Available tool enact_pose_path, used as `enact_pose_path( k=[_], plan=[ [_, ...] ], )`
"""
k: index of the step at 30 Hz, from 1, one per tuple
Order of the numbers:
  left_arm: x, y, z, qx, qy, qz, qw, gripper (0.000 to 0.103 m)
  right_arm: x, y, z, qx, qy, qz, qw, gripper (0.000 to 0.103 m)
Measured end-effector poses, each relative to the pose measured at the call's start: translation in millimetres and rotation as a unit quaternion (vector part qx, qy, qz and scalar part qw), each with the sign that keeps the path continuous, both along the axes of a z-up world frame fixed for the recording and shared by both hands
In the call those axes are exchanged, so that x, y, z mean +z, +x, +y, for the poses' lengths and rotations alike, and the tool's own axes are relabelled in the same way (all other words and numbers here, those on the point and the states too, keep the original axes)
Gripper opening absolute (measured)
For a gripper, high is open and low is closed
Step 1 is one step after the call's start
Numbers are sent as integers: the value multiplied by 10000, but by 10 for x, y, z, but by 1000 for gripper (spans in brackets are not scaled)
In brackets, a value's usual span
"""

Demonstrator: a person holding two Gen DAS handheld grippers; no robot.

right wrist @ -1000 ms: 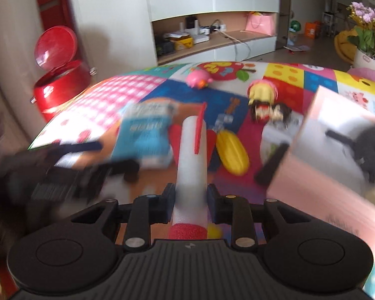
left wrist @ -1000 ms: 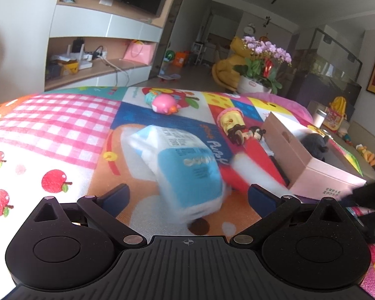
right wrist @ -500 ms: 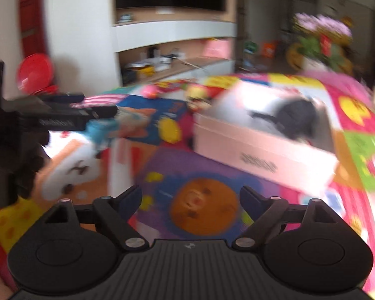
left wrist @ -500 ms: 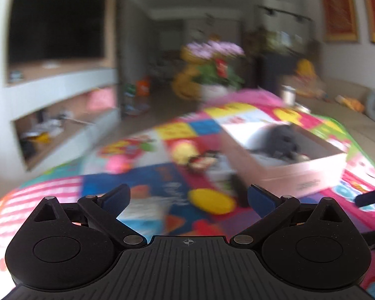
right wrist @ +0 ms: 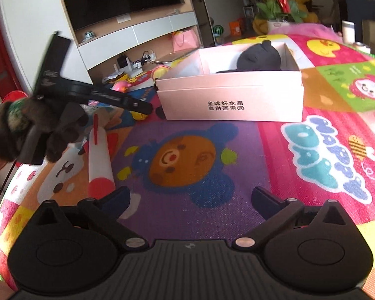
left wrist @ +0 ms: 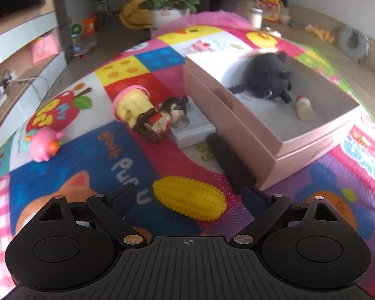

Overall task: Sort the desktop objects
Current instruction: 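Grasp the yellow corn toy with the left gripper, then grasp the white-and-red foam rocket with the right gripper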

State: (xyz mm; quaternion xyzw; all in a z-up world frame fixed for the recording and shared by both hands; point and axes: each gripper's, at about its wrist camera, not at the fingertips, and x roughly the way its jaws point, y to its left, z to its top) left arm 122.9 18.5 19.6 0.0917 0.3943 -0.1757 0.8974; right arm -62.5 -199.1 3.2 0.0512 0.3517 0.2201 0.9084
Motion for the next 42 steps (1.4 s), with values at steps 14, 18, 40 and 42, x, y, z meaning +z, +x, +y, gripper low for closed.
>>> enact_pose_path(
  k=[14, 18, 40, 42],
  plan=[
    [276, -451, -92, -109, -34, -848, 9963, 64, -28, 42, -87, -21, 462, 91, 9989, 103],
    [535, -973, 52, 132, -516, -1197, 9914, 64, -22, 66, -106, 109, 476, 126, 9987, 103],
    [22, -1943, 600, 1162, -852, -521, 9882, 64, 194, 496, 1397, 1998, -836, -38, 9763, 38],
    [-1, -1920, 560, 1109, -864, -494, 9888, 64, 180, 485, 1355, 1935, -860, 115, 9773, 28]
  ],
)
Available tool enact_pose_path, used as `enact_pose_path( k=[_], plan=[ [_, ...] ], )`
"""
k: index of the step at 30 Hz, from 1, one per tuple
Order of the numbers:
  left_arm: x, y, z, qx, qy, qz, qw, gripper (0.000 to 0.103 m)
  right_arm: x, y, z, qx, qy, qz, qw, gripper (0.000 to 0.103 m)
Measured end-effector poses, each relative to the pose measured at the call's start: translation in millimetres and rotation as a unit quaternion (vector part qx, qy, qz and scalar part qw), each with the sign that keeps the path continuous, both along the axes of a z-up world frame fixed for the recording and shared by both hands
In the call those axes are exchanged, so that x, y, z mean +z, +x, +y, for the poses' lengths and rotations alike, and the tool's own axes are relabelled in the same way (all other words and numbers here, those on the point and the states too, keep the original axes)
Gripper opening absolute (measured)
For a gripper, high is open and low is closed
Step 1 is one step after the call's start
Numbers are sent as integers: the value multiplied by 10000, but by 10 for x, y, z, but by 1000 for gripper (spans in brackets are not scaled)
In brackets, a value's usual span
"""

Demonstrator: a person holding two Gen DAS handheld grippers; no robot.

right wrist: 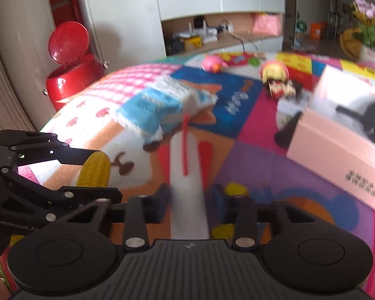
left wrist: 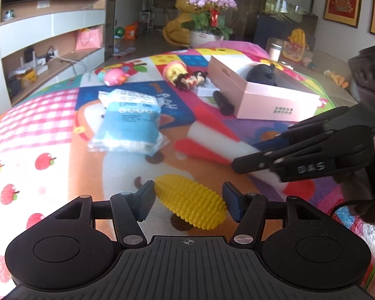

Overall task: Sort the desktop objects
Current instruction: 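Grasp the white-and-red foam rocket with the right gripper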

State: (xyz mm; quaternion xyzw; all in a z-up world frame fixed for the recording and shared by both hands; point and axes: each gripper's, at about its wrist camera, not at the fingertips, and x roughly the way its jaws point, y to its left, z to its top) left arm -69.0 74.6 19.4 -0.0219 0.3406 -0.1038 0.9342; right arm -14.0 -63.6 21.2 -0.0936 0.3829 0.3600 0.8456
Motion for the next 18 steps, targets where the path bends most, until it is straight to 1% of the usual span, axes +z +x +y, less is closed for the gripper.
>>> enact_pose_path(
  k=[4, 8, 11, 14, 16, 18],
  plan=[
    [-8, 76, -121, -176, -34, -23, 9998, 64, 86, -138, -264, -260, 70, -106, 9996, 28],
    [38, 186, -339, -495, -86, -257, 9984, 64, 189, -287, -588, -585, 170, -94, 9981, 28],
    [41, 261, -536, -747, 40, -441, 9962, 64, 204, -415, -759, -848, -1, -192, 9962, 28],
    [-10, 261, -698, -995, 216, -368, 9941, 64, 159, -502, -861, -1100, -251, -231, 9933, 28],
    [-36, 204, -739, -1119, 319, -321, 9927, 68, 124, -543, -911, -1213, -370, -244, 9916, 28],
    [-47, 140, -726, -1164, 324, -274, 9923, 76, 109, -584, -956, -1262, -401, -255, 9909, 28]
  ],
)
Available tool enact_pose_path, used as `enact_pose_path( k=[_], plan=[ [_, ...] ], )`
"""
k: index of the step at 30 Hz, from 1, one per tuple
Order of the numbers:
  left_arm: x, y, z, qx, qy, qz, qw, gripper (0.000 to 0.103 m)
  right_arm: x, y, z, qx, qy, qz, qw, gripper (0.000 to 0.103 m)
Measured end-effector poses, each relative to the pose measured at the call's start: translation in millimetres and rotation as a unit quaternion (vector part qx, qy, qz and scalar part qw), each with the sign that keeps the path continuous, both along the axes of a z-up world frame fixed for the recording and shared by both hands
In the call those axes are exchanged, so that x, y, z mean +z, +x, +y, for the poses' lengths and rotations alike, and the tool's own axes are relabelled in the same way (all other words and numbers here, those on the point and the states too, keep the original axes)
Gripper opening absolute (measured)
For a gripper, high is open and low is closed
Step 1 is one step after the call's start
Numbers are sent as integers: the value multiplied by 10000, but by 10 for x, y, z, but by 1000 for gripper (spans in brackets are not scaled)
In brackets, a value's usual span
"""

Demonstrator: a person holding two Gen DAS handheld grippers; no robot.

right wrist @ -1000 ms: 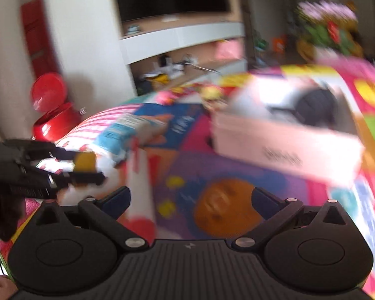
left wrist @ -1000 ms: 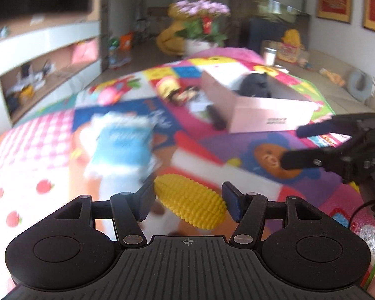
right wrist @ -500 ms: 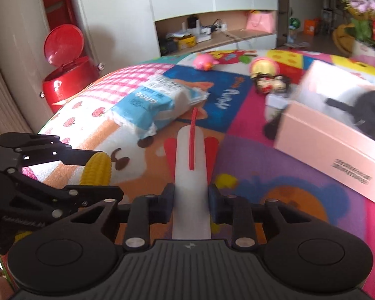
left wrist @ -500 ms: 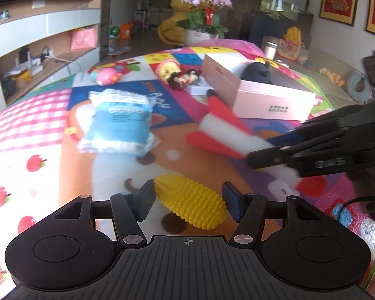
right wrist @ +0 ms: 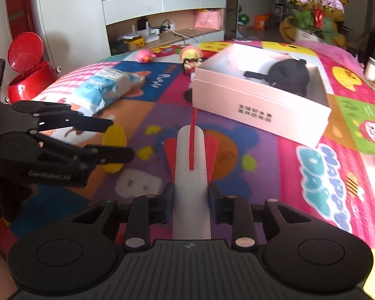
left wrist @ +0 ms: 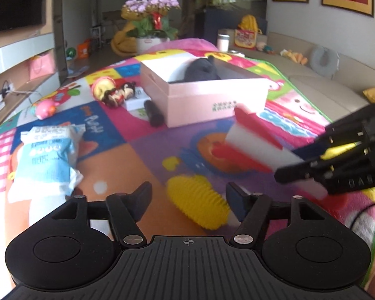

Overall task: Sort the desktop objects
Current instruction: 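Grasp the white-and-red foam rocket with the right gripper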

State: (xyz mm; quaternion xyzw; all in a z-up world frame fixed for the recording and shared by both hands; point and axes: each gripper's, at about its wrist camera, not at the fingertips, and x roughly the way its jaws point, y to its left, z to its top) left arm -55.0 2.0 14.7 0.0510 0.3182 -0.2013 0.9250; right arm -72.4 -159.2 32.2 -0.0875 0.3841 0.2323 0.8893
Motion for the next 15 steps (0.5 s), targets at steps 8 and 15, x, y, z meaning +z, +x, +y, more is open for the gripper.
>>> enact_pose_path(
  k=[8, 15],
  plan=[
    [-12, 19, -54, 84, 84, 145, 9998, 84, -9, -73, -50, 50, 18, -113, 9999, 34],
    [-89, 131, -228, 156, 262, 242, 9992, 70, -23, -10, -38, -53, 75, -148, 9998, 34]
  ],
)
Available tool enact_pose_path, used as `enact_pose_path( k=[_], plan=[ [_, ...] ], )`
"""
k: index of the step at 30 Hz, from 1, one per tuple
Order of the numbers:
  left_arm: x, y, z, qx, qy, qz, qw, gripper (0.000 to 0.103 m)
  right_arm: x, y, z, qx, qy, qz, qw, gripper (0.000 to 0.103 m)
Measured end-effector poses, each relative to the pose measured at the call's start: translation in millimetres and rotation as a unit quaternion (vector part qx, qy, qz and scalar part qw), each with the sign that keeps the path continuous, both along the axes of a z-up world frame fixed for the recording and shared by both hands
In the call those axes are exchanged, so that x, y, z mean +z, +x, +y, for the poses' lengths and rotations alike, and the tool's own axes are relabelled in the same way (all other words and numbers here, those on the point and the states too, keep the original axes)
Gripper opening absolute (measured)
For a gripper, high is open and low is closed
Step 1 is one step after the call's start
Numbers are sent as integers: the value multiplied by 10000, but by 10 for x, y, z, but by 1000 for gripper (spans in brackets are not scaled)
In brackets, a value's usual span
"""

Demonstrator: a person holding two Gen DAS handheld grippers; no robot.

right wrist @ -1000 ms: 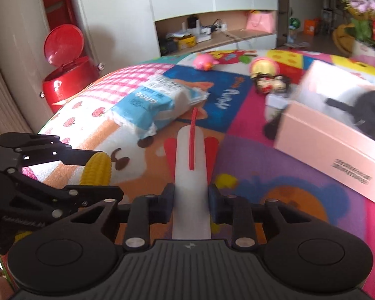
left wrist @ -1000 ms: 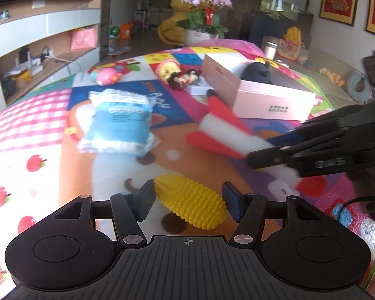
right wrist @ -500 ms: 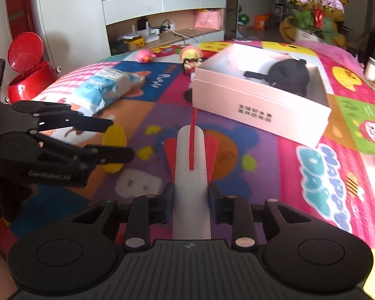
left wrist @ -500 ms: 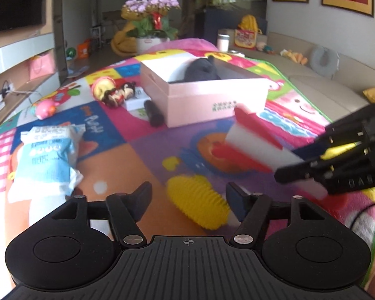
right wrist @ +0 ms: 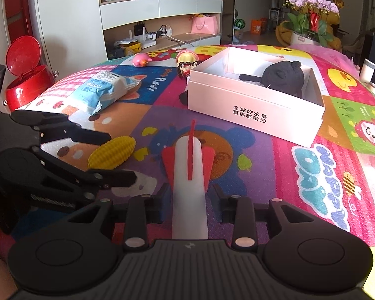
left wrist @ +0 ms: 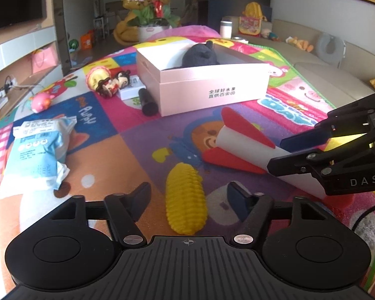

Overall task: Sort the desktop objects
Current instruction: 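Grasp the white-and-red foam rocket with the right gripper, then lift the rocket into the pink box with the right gripper while the left drops the corn in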

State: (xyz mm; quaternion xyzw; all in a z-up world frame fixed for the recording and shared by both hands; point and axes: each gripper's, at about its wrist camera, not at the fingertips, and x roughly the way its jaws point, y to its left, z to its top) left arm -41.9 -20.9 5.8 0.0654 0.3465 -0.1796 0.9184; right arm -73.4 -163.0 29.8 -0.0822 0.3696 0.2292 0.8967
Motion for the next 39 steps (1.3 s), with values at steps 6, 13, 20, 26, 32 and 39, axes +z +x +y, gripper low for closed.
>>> enact_pose_path(
  k=[6, 13, 20, 26, 32, 39],
  plan=[
    [36, -22, 8, 29, -20, -22, 10000, 35, -44, 89, 32, 3, 36, 120, 9999, 33],
    [202, -199, -14, -44, 7, -196, 9998, 35, 23, -41, -67, -26, -21, 81, 10000, 28],
    [902, -12, -115, -185, -116, -1124, 9934, 35, 647, -166, -535, -877, 264, -1166, 9889, 28],
    [1307, 818, -423, 65, -772, -1434, 9866, 35, 1252, 96, -828, -1763, 963, -2210, 9544, 28],
    [1228, 1424, -332, 781, -1395, -1157, 9803, 63, 1389, 475, -872, -1941, 1422, -2198, 9454, 28],
    [906, 953, 140, 1093, -1077, -1237, 9804, 86, 1305, 1012, -844, -1878, 1616, -1647, 9547, 28]
  ],
)
